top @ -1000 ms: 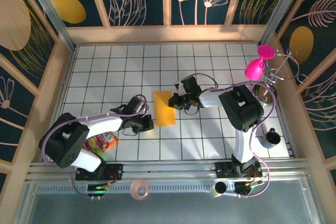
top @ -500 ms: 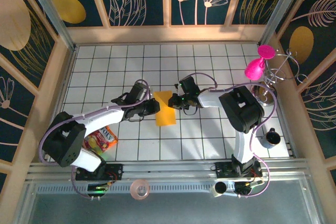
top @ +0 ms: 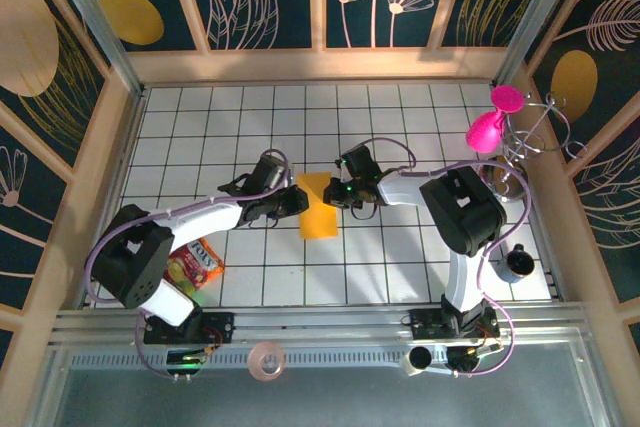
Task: Fold a paper plane with a square sheet of paper (pick it up from the middle)
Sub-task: First fold in half a square sheet of paper at the center of the table.
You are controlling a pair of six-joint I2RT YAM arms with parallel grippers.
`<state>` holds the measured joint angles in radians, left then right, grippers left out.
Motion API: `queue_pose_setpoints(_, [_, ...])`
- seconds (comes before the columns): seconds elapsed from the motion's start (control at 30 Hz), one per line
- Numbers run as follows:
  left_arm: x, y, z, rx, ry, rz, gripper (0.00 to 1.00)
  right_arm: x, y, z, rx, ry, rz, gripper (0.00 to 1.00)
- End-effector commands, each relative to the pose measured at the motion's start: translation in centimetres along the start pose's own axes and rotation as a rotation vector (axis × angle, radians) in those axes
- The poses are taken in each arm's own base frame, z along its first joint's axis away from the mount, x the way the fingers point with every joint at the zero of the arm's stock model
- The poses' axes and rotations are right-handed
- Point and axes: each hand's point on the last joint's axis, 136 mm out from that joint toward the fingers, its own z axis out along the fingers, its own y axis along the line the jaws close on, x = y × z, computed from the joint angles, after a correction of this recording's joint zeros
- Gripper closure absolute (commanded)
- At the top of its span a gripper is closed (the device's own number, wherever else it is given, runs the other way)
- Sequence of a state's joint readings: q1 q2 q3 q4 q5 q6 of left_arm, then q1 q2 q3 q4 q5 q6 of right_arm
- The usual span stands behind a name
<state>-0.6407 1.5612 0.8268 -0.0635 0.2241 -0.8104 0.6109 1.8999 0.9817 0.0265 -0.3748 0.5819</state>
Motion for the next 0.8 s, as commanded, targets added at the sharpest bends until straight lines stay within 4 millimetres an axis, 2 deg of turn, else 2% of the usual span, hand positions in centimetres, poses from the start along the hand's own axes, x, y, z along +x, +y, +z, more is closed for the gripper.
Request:
queue_pose_setpoints(0.0, [-1.2,-1.1,0.2,0.032,-0.022,-0.016,0.80,6.9,-9.7,-0.1,0.363,0.197,0.107,1.00])
queue_pose_setpoints(0.13, [-1.0,-1.3,0.9,0.054,-0.007,-0.022,0.82,6.0,-8.7,-0.2,0.339,0.175,0.095,1.00])
queue_pose_setpoints(0.23, [-0.9,-1.2,1.5,0.051,0.005,-0.019,0.83,4.8,-7.1,-0.9,0.291,0.139,0.082,1.00])
queue_pose_setpoints(0.37, [-1.0,-0.9,2.2,0.047,0.014,-0.025,0.84,1.7,-2.9,-3.1,0.178,0.037,0.048,0.99])
queue_pose_setpoints(0.47, [-1.5,-1.6,2.4,0.077,0.009,-0.024,0.83,-0.6,0.1,-5.6,0.103,-0.068,0.035,0.88])
queue_pose_setpoints(0.57, [-1.8,-2.8,2.5,0.131,0.008,-0.034,0.82,-1.4,0.2,-7.5,0.111,-0.152,0.069,0.78])
queue_pose_setpoints(0.67, [-2.0,-3.9,2.6,0.196,0.007,-0.054,0.81,-1.2,-0.5,-8.6,0.104,-0.208,0.137,0.66])
queue_pose_setpoints(0.77, [-1.7,-3.7,3.4,0.201,0.024,-0.064,0.79,-0.7,-0.9,-9.4,0.048,-0.258,0.225,0.57])
